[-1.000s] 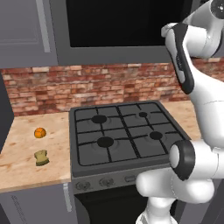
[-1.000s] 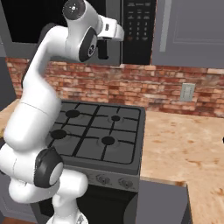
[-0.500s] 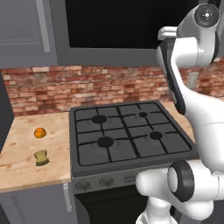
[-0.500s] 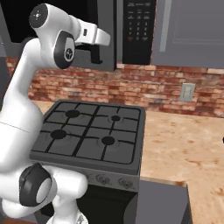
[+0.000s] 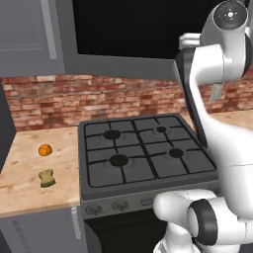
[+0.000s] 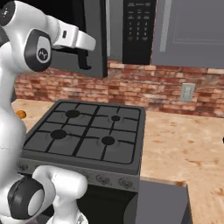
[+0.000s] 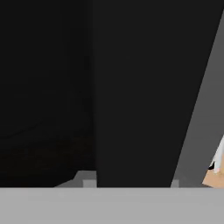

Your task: Place the sponge inside the microwave to prepare for sanitizing.

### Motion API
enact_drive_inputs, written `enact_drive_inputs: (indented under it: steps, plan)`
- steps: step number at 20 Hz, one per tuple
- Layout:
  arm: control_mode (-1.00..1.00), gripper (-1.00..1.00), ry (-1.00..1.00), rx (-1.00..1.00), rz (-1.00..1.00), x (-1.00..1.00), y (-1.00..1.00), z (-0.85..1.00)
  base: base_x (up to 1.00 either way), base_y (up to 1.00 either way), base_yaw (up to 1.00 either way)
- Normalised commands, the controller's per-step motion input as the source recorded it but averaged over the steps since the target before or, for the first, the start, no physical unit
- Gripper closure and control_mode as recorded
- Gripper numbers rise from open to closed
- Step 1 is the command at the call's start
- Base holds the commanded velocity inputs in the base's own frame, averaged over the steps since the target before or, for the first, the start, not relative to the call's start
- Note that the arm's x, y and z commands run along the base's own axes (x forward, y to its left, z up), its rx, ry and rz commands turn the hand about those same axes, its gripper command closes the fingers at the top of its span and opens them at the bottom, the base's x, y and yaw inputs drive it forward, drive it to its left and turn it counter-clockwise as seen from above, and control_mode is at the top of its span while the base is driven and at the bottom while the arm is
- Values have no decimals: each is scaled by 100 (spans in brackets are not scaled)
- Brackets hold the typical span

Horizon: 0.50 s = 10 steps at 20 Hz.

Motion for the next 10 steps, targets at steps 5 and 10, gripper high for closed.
enact_drive_inputs:
  steps: [5, 10]
  plan:
    - [-100, 100, 0, 0, -5, -93, 54, 0, 0, 0, 0]
    - [-100, 100, 0, 0, -1, -74, 76, 0, 0, 0, 0]
